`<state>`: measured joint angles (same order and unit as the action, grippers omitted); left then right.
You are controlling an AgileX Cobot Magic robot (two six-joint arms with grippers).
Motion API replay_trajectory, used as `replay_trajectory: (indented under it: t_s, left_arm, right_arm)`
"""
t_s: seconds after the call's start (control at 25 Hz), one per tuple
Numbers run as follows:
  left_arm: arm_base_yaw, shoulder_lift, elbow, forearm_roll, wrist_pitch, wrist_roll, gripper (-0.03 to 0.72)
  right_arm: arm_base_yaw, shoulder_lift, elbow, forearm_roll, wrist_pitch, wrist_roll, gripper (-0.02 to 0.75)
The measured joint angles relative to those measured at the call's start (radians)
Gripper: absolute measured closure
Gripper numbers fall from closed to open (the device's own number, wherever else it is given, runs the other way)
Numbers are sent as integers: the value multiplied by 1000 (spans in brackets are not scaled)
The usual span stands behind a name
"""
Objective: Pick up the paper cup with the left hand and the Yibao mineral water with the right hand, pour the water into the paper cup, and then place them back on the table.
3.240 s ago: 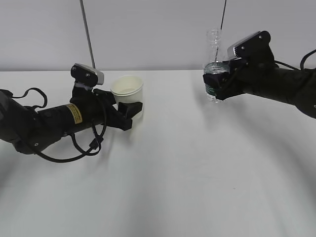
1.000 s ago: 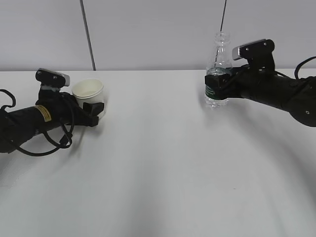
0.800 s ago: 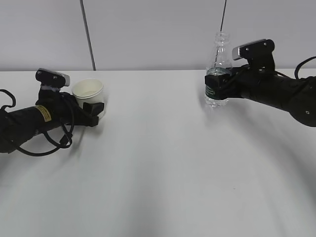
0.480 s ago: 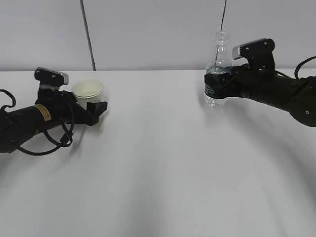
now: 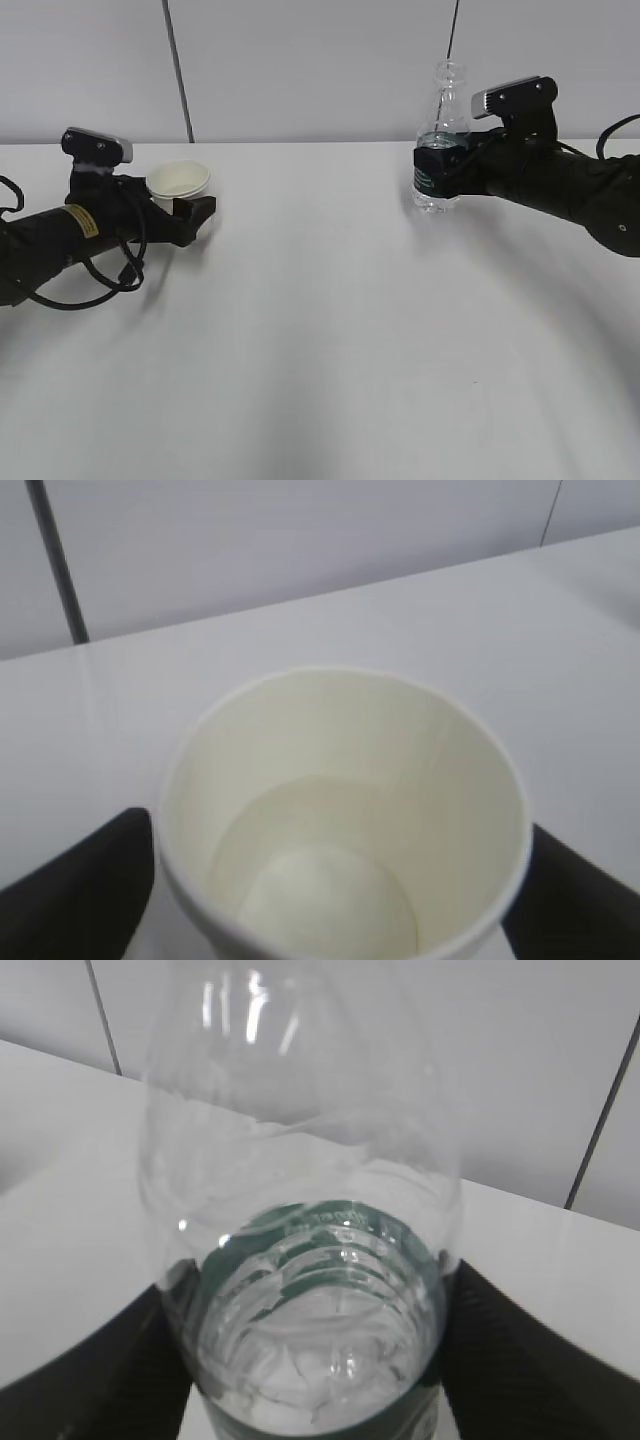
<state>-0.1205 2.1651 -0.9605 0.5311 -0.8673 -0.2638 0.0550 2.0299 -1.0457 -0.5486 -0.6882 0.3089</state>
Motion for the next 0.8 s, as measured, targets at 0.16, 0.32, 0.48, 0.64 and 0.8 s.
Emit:
replay_trajectory:
  t_s: [0.16, 0.32, 0.48, 0.64, 0.8]
  left_arm:
    - [1, -14, 4, -10, -8, 0, 66]
    - [2, -14, 4, -12, -7, 0, 69]
    - [2, -14, 5, -12, -6, 0, 76]
    - [2, -14, 5, -12, -6, 0, 81]
    - [2, -14, 5, -12, -6, 0, 90]
  right_arm:
    - [0, 14, 0, 14, -9, 0, 230]
    - [0, 49, 0, 21, -29, 0, 230]
    - [0, 87, 0, 40, -71, 2, 230]
    - [0, 105, 0, 48, -85, 2, 230]
    - [0, 120, -2, 73, -103, 3, 230]
